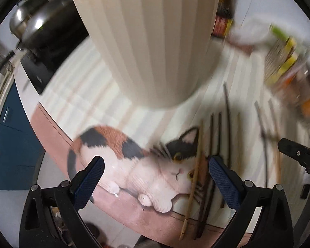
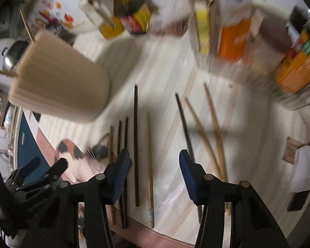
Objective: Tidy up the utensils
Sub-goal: 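Lower the left tool onto a light chopstick while the right tool grasps another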
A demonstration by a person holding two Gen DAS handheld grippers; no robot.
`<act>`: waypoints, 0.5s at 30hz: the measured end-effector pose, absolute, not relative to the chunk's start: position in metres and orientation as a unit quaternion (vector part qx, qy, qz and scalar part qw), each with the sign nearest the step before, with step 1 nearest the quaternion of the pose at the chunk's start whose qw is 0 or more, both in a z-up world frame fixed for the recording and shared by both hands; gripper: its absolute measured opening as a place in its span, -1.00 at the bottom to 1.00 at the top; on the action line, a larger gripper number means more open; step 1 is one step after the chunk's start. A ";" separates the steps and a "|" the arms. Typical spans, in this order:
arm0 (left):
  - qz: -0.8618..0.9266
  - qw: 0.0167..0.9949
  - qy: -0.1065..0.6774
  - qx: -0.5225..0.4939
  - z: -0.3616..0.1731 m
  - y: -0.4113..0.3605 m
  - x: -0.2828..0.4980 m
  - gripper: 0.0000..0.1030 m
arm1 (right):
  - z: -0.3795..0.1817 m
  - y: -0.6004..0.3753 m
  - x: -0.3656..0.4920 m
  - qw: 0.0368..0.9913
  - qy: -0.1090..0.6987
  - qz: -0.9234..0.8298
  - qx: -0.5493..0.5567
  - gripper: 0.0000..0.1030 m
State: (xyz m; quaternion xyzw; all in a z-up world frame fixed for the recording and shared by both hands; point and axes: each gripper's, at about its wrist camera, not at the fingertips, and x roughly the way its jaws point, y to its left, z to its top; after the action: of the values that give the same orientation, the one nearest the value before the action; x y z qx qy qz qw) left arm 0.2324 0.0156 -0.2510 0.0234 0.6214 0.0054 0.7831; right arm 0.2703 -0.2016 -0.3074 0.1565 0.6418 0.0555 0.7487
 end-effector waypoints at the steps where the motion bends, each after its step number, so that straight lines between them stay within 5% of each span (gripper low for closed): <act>1: 0.008 0.776 0.630 0.023 -0.260 0.017 0.232 0.99 | -0.320 -0.194 0.272 0.741 0.651 0.060 0.150 -0.11; 8: 0.018 0.757 0.653 0.022 -0.291 0.026 0.226 0.97 | -0.375 -0.156 0.284 0.706 0.696 0.068 0.110 -0.25; 10: 0.013 0.756 0.654 0.020 -0.293 0.025 0.225 0.91 | -0.381 -0.150 0.283 0.706 0.699 0.068 0.094 -0.40; 12: 0.004 0.756 0.654 0.017 -0.295 0.021 0.225 0.73 | -0.382 -0.143 0.282 0.701 0.707 0.065 0.067 -0.84; 15: -0.015 0.754 0.656 0.020 -0.298 0.006 0.228 0.70 | -0.382 -0.147 0.278 0.702 0.708 0.056 0.061 -0.87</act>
State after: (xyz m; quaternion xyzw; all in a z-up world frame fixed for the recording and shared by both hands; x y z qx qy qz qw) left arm 0.2284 0.0062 -0.2977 0.0198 0.6563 -0.0151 0.7541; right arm 0.2777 -0.1472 -0.3816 0.0605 0.7076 0.0561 0.7018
